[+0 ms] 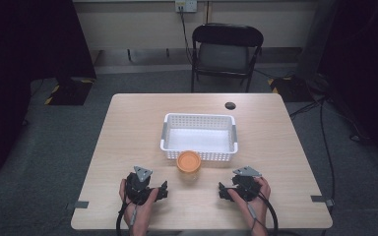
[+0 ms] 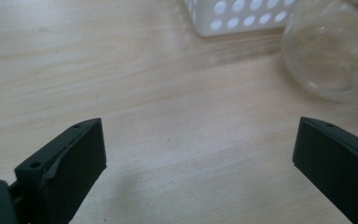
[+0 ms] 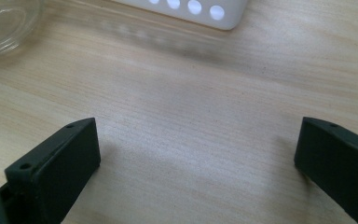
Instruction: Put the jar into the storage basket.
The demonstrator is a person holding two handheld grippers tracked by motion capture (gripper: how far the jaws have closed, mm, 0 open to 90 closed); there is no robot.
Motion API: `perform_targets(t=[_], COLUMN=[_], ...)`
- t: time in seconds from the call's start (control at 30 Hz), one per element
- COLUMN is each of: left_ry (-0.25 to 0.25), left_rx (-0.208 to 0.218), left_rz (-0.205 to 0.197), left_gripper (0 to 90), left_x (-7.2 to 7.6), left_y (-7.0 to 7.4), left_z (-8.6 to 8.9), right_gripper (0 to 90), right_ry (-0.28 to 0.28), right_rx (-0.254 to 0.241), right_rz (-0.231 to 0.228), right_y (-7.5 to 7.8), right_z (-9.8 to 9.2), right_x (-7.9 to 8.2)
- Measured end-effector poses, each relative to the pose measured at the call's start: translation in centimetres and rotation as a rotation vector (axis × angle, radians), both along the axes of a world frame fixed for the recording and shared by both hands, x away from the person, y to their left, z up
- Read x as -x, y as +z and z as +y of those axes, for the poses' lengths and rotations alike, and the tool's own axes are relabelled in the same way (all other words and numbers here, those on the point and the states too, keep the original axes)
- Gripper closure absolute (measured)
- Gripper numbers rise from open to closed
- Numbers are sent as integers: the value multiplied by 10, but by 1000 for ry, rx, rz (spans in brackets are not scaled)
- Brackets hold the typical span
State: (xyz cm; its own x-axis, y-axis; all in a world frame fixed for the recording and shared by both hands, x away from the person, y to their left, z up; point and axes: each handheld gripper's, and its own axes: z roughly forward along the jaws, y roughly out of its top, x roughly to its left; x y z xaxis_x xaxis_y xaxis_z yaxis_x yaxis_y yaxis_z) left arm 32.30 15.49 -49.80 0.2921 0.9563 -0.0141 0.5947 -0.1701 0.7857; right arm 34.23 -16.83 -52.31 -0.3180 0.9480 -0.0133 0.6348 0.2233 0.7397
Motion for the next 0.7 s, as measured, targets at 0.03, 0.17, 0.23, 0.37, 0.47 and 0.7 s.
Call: perform_targets(t=[0.03, 0.17, 0.23, 0.37, 0.47, 0.7], left_ry=[-9, -42, -73, -119, -145, -221], left_rx=[5, 19, 38, 48, 73, 106], left_rz=[-5, -32, -42, -46, -59, -100], left_gripper=[24, 28, 26, 23, 23, 23], left_x=[0, 1, 2, 1, 1, 0], left_y=[2, 10, 13, 15, 18, 28], left_z=[-1, -6, -9, -14, -18, -30], right_gripper=[0, 0, 0, 0, 0, 0], right_ry=[0, 1, 0, 1, 0, 1], right_rx=[0, 0, 0, 0, 0, 0], right_rz=[0, -1, 0, -1, 0, 0], right_y=[0, 0, 0, 0, 0, 0], right_z=[0, 0, 0, 0, 0, 0], right_x=[0, 0, 0, 0, 0, 0])
